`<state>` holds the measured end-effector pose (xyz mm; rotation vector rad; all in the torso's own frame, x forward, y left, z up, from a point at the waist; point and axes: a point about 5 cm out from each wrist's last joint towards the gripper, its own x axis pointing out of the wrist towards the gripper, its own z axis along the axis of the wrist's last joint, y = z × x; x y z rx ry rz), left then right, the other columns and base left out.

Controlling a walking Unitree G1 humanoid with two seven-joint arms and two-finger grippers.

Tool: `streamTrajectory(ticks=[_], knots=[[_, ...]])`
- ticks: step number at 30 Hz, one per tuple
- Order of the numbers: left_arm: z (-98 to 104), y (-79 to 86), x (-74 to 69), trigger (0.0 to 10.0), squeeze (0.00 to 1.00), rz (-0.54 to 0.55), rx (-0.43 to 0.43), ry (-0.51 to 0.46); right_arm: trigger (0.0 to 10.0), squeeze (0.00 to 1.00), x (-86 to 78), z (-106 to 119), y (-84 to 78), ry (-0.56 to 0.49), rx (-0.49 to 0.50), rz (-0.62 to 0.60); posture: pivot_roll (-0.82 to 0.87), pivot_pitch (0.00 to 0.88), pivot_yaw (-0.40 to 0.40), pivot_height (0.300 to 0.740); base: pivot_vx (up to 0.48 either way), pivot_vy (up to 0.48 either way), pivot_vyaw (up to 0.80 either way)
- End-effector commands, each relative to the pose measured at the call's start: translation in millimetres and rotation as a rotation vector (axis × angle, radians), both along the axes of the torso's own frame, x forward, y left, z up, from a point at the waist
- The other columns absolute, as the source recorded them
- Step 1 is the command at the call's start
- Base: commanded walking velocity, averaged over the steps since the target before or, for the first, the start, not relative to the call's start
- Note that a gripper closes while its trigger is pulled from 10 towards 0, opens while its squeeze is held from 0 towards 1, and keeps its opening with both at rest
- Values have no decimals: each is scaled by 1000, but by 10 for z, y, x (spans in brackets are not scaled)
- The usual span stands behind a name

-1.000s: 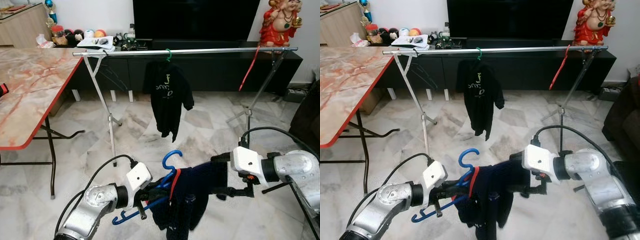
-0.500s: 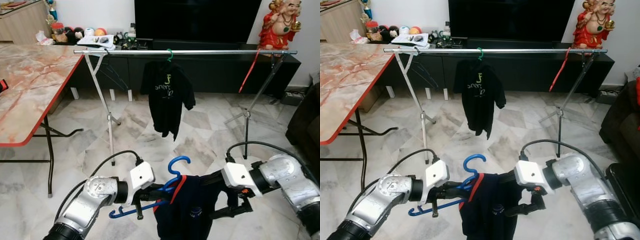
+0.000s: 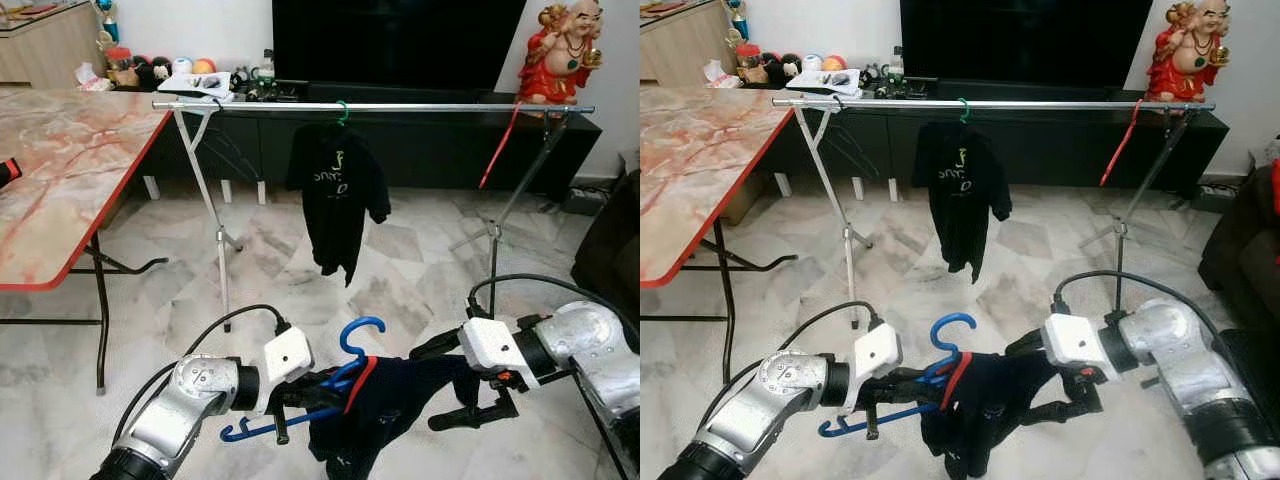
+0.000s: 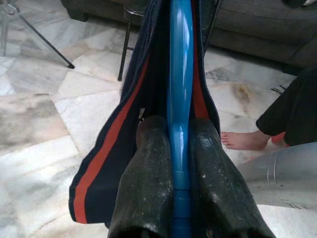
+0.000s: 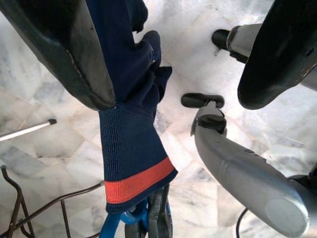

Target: Hang hanger

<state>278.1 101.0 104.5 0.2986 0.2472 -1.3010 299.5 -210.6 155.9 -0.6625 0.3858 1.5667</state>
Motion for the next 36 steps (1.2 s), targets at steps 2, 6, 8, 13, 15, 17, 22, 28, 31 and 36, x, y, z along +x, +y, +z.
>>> streamTrajectory(ticks=[2,6,8,13,15,17,22,28,31,36], knots=[[88,-56,-7,10000,0,-36,-9,-35,10000,0,-2,61,-37,-19,13,-3,53,14,-47,740,0,0,0],[102,-66,-8,10000,0,-43,-8,-36,10000,0,31,-49,18,-35,16,-14,60,16,-46,740,0,0,0],[128,-83,-11,10000,0,-52,-9,-41,10000,0,83,-134,90,-79,15,-34,62,16,-45,740,0,0,0],[155,-104,-22,10000,0,-65,-9,-48,10000,0,175,-170,174,-136,37,-95,74,19,-46,740,0,0,0],[159,-107,-27,10000,0,-68,-9,-49,10000,0,189,-165,193,-138,51,-104,74,19,-46,740,0,0,0],[160,-125,-51,10000,0,-80,-11,-46,10000,0,176,-180,221,-110,70,-95,76,27,-51,740,0,0,0],[162,-153,-69,10000,0,-93,-13,-43,10000,0,151,-236,236,-68,85,-77,78,35,-55,740,0,0,0],[193,-179,-65,10000,0,-102,-11,-51,10000,0,128,-324,247,-24,64,-51,78,35,-55,740,0,0,0],[208,-195,-70,10000,0,-112,-12,-57,10000,0,136,-347,270,-8,80,-64,87,42,-58,740,0,0,0],[218,-230,-88,10000,0,-129,-14,-59,10000,0,161,-377,293,-3,104,-91,92,45,-59,740,0,0,0]])
